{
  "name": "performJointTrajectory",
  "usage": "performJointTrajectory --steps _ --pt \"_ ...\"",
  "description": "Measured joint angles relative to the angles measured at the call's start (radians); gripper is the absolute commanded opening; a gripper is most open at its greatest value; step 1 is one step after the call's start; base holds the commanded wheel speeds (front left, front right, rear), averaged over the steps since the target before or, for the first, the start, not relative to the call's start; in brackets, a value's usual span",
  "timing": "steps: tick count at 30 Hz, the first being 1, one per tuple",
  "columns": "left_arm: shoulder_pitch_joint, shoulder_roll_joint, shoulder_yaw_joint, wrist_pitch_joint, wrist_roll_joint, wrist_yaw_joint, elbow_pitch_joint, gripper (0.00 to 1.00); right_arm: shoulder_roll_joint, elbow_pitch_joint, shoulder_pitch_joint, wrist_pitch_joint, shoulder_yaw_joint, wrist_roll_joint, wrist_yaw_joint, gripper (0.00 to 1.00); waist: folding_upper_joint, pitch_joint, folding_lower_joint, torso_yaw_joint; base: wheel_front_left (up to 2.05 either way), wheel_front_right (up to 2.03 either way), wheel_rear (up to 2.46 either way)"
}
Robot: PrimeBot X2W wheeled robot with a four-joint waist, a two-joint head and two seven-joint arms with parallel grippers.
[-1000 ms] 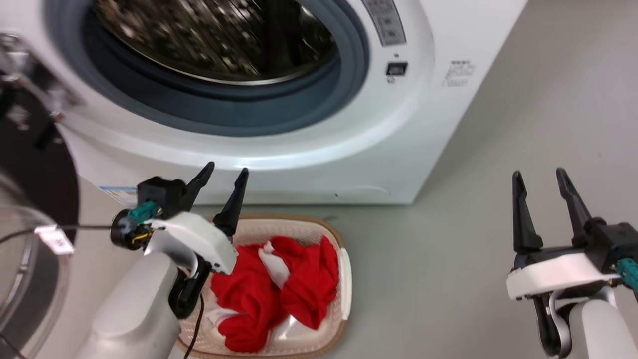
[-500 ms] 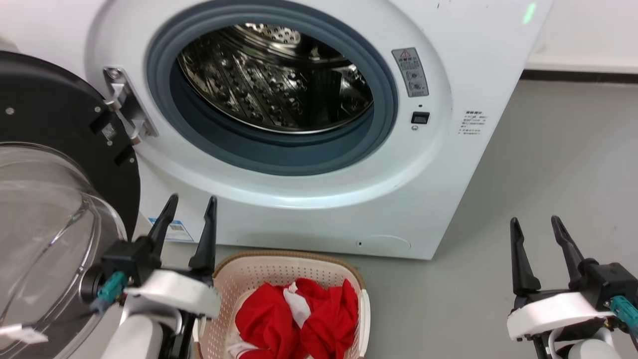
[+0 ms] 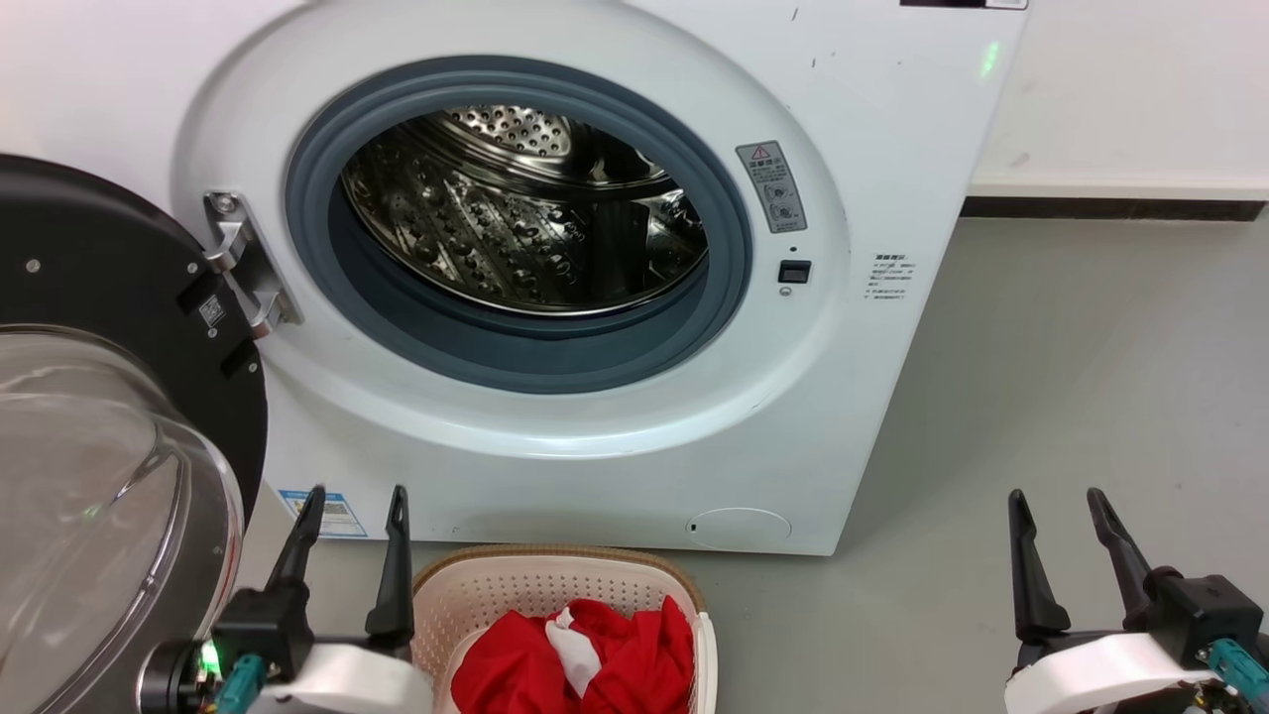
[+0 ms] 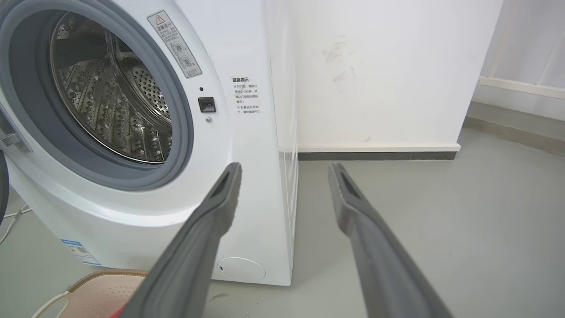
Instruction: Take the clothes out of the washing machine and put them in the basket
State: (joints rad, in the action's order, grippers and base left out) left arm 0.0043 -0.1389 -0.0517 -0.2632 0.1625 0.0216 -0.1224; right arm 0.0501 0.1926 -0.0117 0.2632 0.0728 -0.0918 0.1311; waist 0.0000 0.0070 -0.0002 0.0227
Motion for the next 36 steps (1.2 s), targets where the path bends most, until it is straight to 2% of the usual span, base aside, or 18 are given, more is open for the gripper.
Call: performJointTrajectory --steps 5,10,21,36 --pt "0.027 0.032 0.027 0.0 -0.047 -0.01 0.002 1.0 0.0 -0.038 -0.006 0.0 -0.015 -0.006 0.0 1.0 0.0 -0.002 0.0001 -0.007 0.0 0.0 0.0" --pt "0.033 0.046 0.041 0.0 -0.061 0.003 -0.007 1.0 0.0 -0.038 -0.009 0.0 -0.027 -0.012 0.0 1.0 0.0 -0.004 0.0002 -0.01 0.0 0.0 0.0" --pt "0.031 0.06 0.061 0.0 -0.082 0.029 -0.013 1.0 0.0 -0.034 -0.009 0.0 -0.024 -0.015 0.0 1.0 0.0001 -0.003 0.0002 -0.017 0.0 0.0 0.0" --pt "0.031 0.074 0.08 0.0 -0.104 0.04 -0.018 1.0 0.0 -0.035 -0.009 0.0 -0.022 -0.022 0.0 1.0 0.0 -0.001 0.0002 -0.019 0.0 0.0 0.0"
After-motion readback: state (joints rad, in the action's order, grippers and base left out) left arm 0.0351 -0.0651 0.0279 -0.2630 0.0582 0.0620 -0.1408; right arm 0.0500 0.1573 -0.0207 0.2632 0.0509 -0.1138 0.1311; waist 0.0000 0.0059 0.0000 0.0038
